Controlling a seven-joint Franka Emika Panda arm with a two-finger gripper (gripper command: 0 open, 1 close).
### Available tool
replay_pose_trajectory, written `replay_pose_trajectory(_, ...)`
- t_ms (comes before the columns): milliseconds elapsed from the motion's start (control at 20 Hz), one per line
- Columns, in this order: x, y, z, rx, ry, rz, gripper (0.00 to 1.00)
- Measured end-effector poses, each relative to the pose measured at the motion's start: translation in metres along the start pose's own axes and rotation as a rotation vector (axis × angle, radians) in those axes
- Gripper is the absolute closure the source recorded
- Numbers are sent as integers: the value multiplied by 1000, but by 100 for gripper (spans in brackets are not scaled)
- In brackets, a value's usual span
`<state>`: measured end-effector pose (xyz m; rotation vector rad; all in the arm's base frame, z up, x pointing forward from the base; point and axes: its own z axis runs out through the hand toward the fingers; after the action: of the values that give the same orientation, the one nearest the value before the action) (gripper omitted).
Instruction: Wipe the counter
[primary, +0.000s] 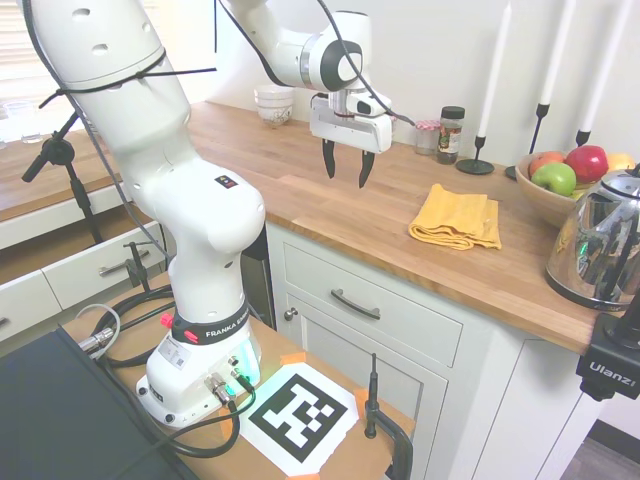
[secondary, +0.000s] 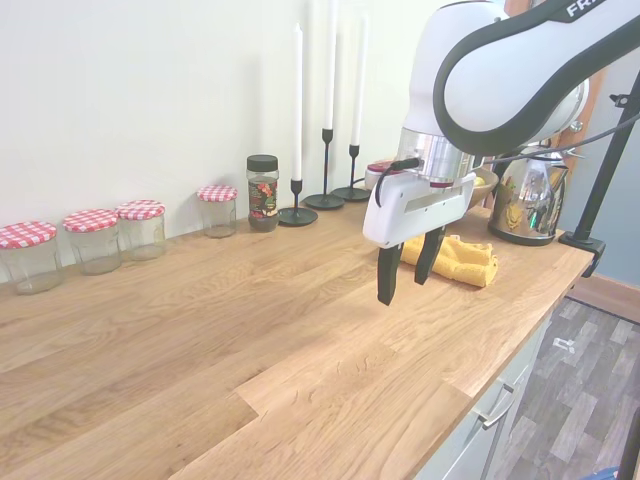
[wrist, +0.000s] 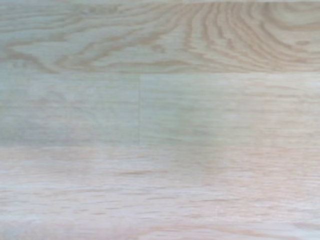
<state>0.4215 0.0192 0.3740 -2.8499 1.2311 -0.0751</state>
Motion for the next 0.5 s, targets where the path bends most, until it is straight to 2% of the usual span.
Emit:
replay_pose_trajectory(300, 8, 4, -2, -3, 32, 12, 0)
replay_pose_trajectory(500, 29, 16, -1, 9, 52, 54, 0)
